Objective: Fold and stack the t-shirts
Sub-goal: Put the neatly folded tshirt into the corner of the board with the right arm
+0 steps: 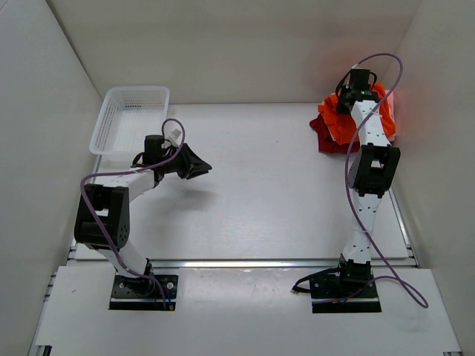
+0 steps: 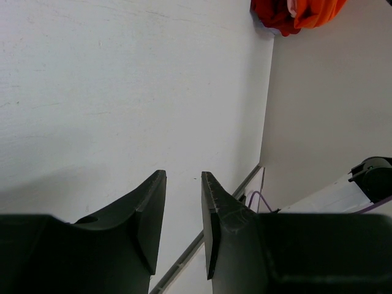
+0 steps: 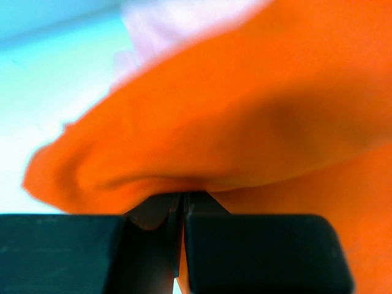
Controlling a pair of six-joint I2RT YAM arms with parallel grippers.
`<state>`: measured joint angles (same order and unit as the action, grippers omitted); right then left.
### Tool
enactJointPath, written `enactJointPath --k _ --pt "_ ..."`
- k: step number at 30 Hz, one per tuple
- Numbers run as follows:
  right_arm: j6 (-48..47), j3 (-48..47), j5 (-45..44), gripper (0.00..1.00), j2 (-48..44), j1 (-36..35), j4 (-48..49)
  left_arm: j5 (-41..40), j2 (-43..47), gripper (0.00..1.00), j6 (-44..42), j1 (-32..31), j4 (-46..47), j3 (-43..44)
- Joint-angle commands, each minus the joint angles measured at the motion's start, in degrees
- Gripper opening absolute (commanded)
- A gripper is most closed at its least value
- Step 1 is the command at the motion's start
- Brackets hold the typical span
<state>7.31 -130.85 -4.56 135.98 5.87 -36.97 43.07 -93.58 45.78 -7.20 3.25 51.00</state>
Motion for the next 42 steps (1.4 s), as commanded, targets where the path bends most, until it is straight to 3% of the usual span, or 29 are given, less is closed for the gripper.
enactJointPath --k 1,6,11,17,25,29,32,36,37,38,39,40,42 --pt "0.25 -6.34 3.40 0.00 0.86 0.72 5.77 0.97 -0.37 0.41 -0.96 0.08 0.27 1.03" --pt "2.88 -6.18 8.67 0.00 0.60 2.74 7.61 0.96 -1.34 0.40 -0.60 -0.36 0.53 1.82" --pt "4.21 -3.62 12.11 0.00 2.09 3.80 17.17 1.31 -1.87 0.40 -0.26 -0.18 0.80 1.73" --pt "4.20 -13.62 12.56 0.00 9.99 5.56 20.71 1.40 -0.82 0.40 -1.74 0.08 -1.22 2.08" --pt "4.73 -23.39 17.99 0.00 15.19 6.88 15.26 1.14 1.21 0.41 -1.48 -0.18 -1.84 1.20" --pt "2.71 -23.67 18.45 0.00 10.20 6.00 11.58 1.23 3.31 0.41 -1.48 -0.45 -2.63 0.77" --pt "1.57 -23.66 13.28 0.02 4.84 4.59 5.01 1.75 5.94 0.41 -1.75 -0.53 -3.25 0.50" --pt "3.32 -23.49 8.34 0.21 -4.03 3.36 -9.73 1.84 10.69 0.44 -3.68 -0.88 -8.06 0.24" --pt "3.93 -23.32 8.42 0.32 -5.02 3.10 -12.40 2.02 10.96 0.55 -4.20 -0.97 -8.43 0.24" --pt "4.90 -23.23 8.77 0.51 -7.03 2.92 -17.90 2.71 12.09 0.78 -5.08 -0.97 -9.13 -0.20" --pt "5.25 -22.62 9.12 0.65 -8.79 2.31 -23.88 4.46 12.98 0.98 -5.69 -0.88 -9.22 -0.64" --pt "5.08 -22.09 7.39 0.80 -10.28 1.26 -29.85 6.65 13.33 0.99 -5.96 -0.71 -9.48 -1.08" --pt "6.47 -17.21 -0.83 0.88 -13.70 -2.69 -36.65 8.69 14.91 0.99 -6.58 -0.88 -8.17 -3.61"
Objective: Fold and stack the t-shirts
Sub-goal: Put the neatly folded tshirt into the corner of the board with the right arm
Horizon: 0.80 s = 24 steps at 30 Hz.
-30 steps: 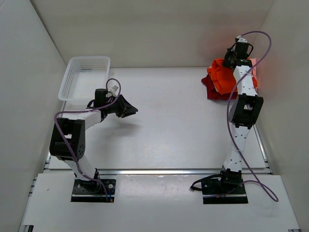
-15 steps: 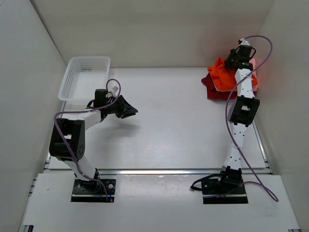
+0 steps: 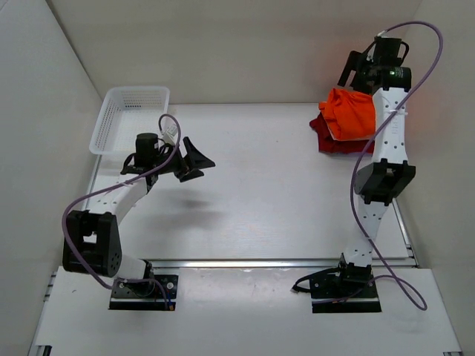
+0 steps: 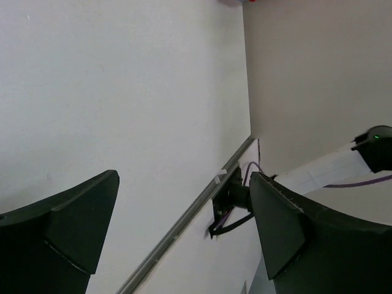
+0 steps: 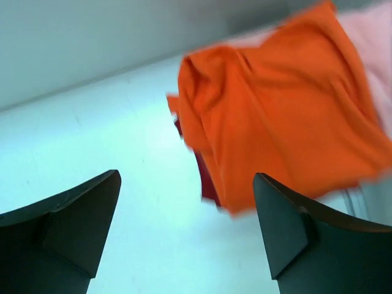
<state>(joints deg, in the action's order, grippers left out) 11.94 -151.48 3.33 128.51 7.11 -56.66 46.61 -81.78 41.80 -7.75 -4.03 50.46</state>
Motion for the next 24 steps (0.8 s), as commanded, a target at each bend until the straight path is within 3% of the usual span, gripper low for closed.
enactJointPath --k 1,3,5,6,8,11,17,24 --pt "1.94 13.91 -13.13 0.88 -11.65 -6.65 -14.99 5.94 4.59 0.99 -2.78 -0.25 -0.28 -3.43" --pt "-0.42 30.87 -19.46 0.98 -20.78 -14.47 -7.87 5.34 7.76 0.99 -3.22 -1.13 -0.79 -6.15" --pt "0.97 45.44 -23.11 1.00 -32.82 -19.75 2.65 3.41 11.80 0.99 -7.06 -2.61 -4.55 -6.95" --pt "2.80 52.97 -21.11 1.00 -35.67 -19.77 4.79 0.62 12.95 0.99 -8.22 -3.14 -8.23 -6.95" --pt "5.35 67.30 -7.80 0.99 -47.33 -14.97 16.00 -3.52 16.98 0.99 -10.85 -5.34 -11.24 -7.21" --pt "7.21 80.60 1.83 0.99 -60.52 -7.74 27.45 -5.21 21.73 0.98 -11.65 -7.01 -11.52 -9.76" --pt "6.69 88.72 10.02 0.99 -74.53 6.57 35.30 -8.12 27.19 0.98 -11.83 -7.28 -12.49 -9.59" --pt "6.86 90.65 10.38 0.99 -76.83 5.81 37.58 -8.28 28.53 0.98 -11.65 -7.19 -12.31 -8.54"
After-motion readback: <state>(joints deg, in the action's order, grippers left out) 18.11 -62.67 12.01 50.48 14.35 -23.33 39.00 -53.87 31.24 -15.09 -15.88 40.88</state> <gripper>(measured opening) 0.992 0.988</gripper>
